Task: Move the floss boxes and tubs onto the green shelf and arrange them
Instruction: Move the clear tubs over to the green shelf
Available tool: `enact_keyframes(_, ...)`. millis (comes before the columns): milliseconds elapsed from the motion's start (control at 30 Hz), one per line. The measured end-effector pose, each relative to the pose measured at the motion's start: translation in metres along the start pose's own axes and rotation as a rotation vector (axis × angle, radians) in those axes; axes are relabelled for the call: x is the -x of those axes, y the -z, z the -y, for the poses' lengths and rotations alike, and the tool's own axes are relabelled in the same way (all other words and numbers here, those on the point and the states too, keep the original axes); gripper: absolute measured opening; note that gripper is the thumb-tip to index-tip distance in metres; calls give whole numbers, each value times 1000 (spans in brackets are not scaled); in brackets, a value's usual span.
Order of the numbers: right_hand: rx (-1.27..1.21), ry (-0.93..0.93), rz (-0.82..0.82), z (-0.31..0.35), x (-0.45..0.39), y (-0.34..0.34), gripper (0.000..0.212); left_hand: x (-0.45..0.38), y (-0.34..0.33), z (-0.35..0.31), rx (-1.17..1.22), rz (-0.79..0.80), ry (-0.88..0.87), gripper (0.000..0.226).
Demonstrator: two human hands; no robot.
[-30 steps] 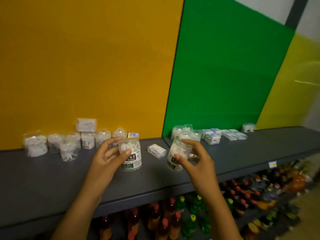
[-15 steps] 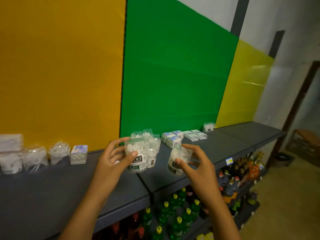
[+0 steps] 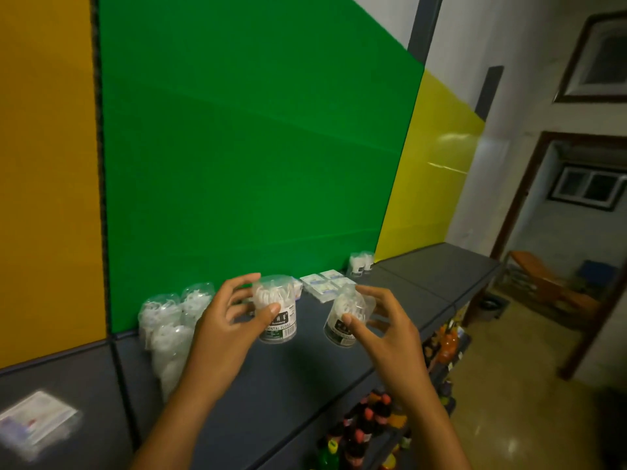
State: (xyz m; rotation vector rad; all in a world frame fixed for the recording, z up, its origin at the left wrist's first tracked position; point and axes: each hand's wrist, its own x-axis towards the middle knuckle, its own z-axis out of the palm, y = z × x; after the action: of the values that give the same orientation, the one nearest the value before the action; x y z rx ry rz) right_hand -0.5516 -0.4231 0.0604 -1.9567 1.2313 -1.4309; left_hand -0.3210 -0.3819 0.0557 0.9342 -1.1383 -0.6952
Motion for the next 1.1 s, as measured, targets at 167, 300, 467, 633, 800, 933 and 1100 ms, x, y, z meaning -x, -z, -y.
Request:
enact_keyframes(167, 32, -24, -31, -50, -40, 12, 37, -44, -48, 40, 0, 61, 32, 43)
enact_keyframes(300, 14, -48, -65, -85, -60, 31, 36, -70, -86, 63, -28, 80, 48, 49)
enact_keyframes(467, -25, -73, -104, -126, -88, 60, 36, -97, -137, 77, -97, 73, 14, 46)
enact_keyframes(633, -75, -54, -101, -170, -119, 92, 35, -117, -187, 91, -140, 66, -11, 44)
enact_keyframes(800, -80, -22, -35, -215, -155, 131, 37, -136, -248, 103, -169, -3, -24, 46)
enact_keyframes(933, -71, 12, 6, -251, -190, 175, 36, -155, -300, 112, -203, -43, -51, 47)
enact_keyframes(1100, -77, 36, 34, -291, -229, 207, 36, -170, -341, 137, -266, -97, -27, 48)
